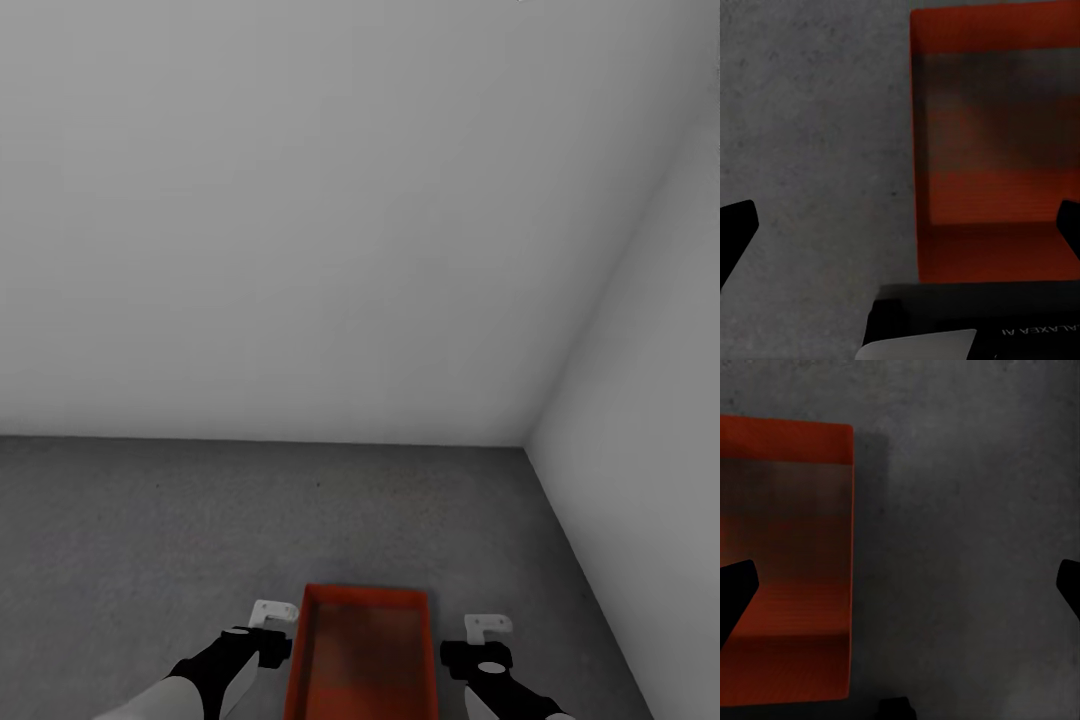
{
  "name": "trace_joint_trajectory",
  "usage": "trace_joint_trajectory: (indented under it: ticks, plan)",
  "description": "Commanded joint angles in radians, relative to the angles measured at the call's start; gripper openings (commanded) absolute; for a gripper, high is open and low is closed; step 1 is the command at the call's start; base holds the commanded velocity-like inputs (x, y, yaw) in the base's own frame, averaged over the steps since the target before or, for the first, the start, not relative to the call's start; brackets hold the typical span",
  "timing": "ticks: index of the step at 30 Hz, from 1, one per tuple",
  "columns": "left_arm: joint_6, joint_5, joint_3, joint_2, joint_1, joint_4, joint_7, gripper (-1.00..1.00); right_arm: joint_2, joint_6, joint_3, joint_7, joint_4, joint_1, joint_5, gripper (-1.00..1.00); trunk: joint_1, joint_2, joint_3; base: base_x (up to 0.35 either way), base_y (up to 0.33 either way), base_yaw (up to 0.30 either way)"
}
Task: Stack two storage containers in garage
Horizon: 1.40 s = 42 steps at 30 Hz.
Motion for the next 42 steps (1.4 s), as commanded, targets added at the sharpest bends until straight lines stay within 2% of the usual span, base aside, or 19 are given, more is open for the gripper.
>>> trace_joint_trajectory:
  ticks: [1, 22, 42]
  plan:
    - [0.006, -0.010, 0.001, 0.000, 0.000, -0.002, 0.002, 1.00, 0.000, -0.004, 0.008, -0.004, 0.000, -0.001, -0.011, 1.00, 0.000, -0.001, 0.001, 0.000, 0.000, 0.000]
    - [0.006, -0.010, 0.001, -0.001, 0.000, -0.002, 0.002, 1.00, -0.001, -0.004, 0.008, -0.004, 0.000, -0.001, -0.011, 1.00, 0.000, -0.001, 0.033, -0.009, 0.001, 0.000]
    - [0.006, -0.010, 0.000, -0.003, 0.000, -0.002, 0.001, 1.00, -0.001, -0.004, 0.008, -0.003, 0.000, -0.001, -0.011, 1.00, 0.000, -0.001, 0.061, -0.281, 0.003, 0.000]
